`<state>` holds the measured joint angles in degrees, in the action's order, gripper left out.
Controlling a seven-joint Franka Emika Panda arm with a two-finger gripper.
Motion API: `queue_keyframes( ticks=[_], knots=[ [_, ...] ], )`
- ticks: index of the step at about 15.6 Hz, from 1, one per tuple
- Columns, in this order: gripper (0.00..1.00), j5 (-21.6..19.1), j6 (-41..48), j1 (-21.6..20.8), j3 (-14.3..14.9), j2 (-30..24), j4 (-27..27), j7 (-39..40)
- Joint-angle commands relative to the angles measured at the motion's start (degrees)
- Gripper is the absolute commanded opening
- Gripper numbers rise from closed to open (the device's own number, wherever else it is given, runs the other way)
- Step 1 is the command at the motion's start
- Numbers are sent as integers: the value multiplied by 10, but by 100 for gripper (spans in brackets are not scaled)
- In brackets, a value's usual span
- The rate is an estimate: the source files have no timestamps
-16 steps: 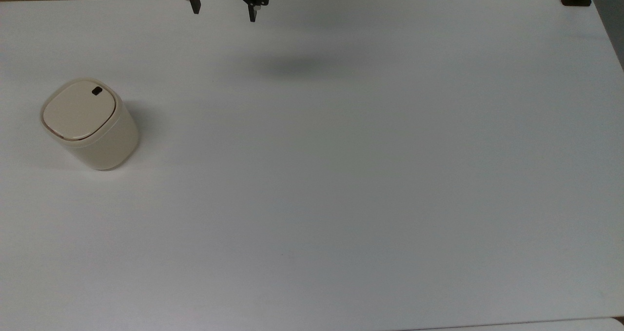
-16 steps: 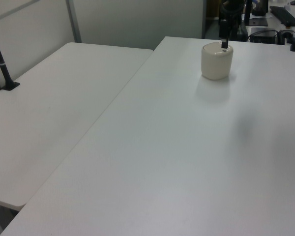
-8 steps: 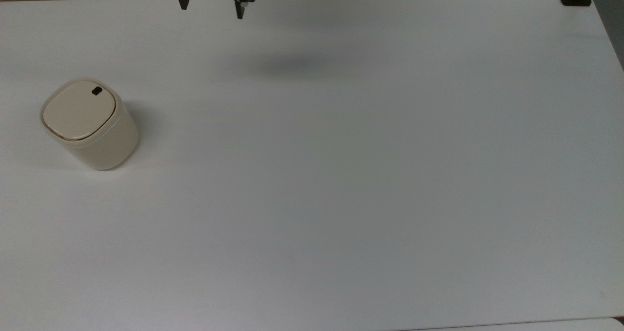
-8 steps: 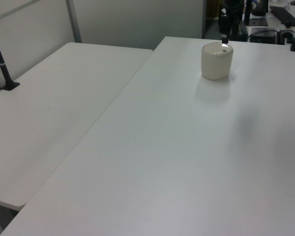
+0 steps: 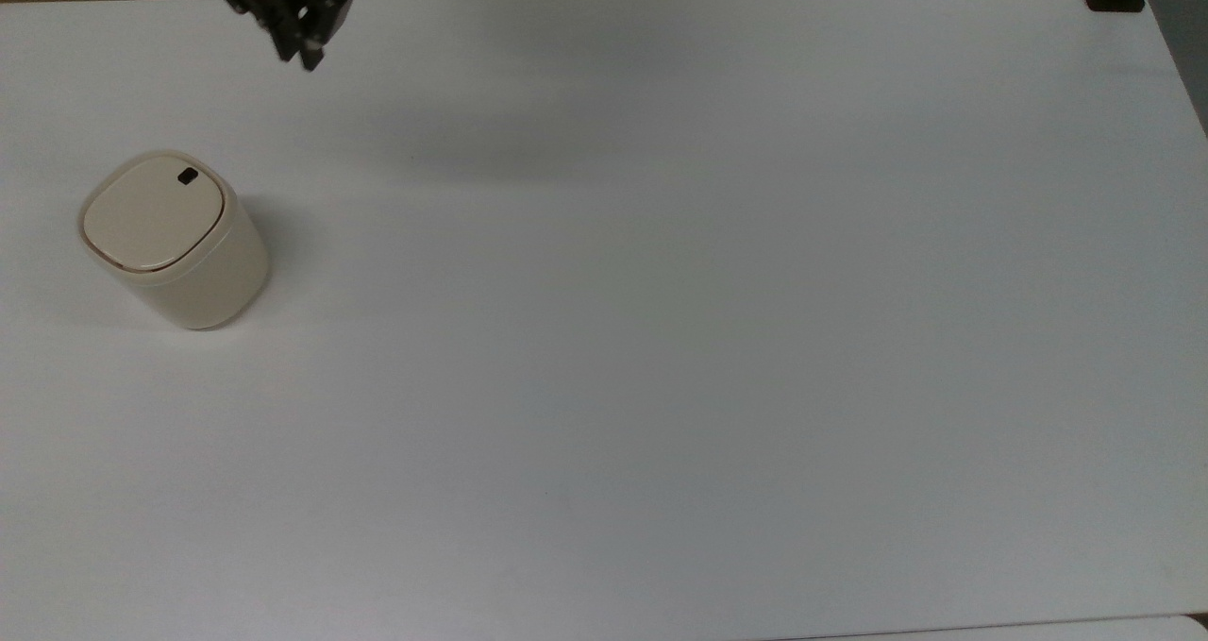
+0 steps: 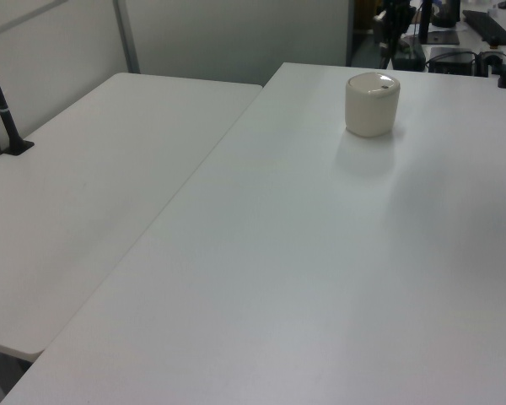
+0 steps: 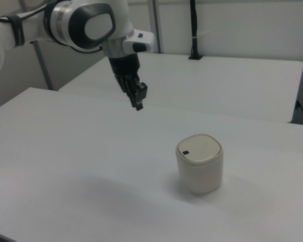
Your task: Open the trash bin
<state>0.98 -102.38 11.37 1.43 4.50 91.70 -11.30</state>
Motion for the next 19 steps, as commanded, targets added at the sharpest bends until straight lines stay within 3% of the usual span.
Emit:
queue_keyframes(
  ticks=[1, 10, 19],
  knots=[
    [16, -3, -60, 17, 2, 45, -13, -43],
    [9, 32, -183, 56, 19, 132, -12, -43],
    [5, 68, -203, 63, 19, 183, -2, -43]
  ],
)
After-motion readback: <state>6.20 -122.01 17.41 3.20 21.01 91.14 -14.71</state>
